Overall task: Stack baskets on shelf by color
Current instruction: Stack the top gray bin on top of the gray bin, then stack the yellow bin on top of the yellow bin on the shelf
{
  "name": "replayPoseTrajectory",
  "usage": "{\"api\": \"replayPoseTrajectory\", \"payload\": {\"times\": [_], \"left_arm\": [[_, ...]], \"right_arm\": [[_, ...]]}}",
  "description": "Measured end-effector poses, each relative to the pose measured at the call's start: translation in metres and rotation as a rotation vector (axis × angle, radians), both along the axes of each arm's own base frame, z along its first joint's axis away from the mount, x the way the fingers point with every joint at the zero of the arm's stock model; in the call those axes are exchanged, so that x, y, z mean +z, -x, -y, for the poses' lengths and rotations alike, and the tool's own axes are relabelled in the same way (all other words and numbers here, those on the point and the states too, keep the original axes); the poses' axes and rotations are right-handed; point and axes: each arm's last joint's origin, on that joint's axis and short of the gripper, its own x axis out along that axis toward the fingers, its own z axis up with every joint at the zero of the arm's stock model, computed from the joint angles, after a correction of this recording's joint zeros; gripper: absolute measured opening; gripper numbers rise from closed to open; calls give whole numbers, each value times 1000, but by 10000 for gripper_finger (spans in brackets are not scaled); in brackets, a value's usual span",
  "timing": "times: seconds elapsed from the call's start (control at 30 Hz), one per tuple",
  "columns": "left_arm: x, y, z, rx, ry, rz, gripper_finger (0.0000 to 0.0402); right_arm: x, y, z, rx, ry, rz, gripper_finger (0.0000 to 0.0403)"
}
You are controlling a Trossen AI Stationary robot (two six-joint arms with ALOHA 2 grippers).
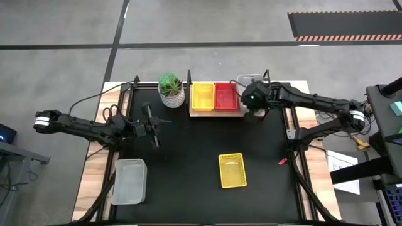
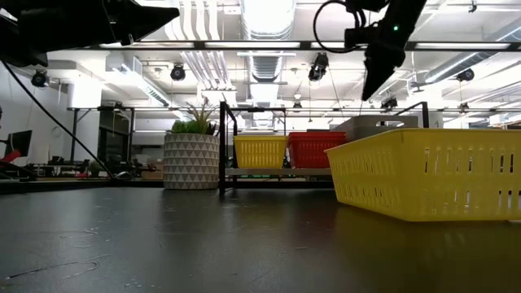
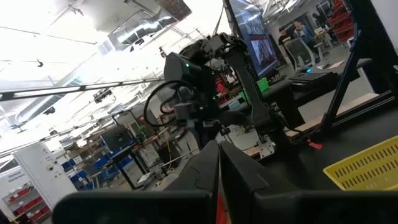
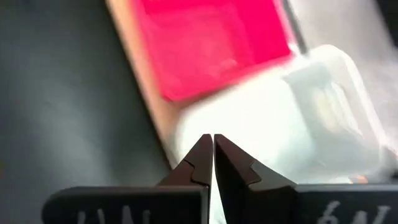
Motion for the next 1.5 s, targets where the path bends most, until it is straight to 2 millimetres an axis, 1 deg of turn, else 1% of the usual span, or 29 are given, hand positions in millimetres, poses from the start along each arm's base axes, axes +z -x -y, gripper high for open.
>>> {"api": "replayPoseTrajectory", "payload": {"times": [0.1, 0.3, 0.5, 0.6, 0.7, 0.83, 0.97, 1.13, 1.3, 1.4, 1.5], "left_arm": [[0, 0, 0, 0, 0, 0, 0], [0, 0, 0, 0, 0, 3, 0], [1, 0, 0, 0, 0, 5, 0], [1, 0, 0, 0, 0, 6, 0], [1, 0, 0, 0, 0, 6, 0], [1, 0, 0, 0, 0, 6, 0], [1, 0, 0, 0, 0, 6, 0], [0, 0, 0, 0, 0, 5, 0], [0, 0, 0, 0, 0, 5, 0], [0, 0, 0, 0, 0, 5, 0], [0, 0, 0, 0, 0, 5, 0]], "right_arm": [[2, 2, 0, -25, 26, -42, 9], [-6, -1, 7, -15, 40, -35, 9], [-22, -7, 21, -31, 36, -63, 9], [-32, -12, 28, -15, -16, -73, 9], [-40, -19, 30, 14, -77, -64, 9], [-48, -26, 32, 25, -92, -75, 9], [-50, -27, 33, 20, -88, -82, 9], [-45, -24, 32, 19, -76, -66, 9], [-26, -14, 27, -8, -31, -8, 9], [-12, -10, 17, 12, -20, 59, 9], [-1, -7, 0, 55, -15, 118, 9]]}}
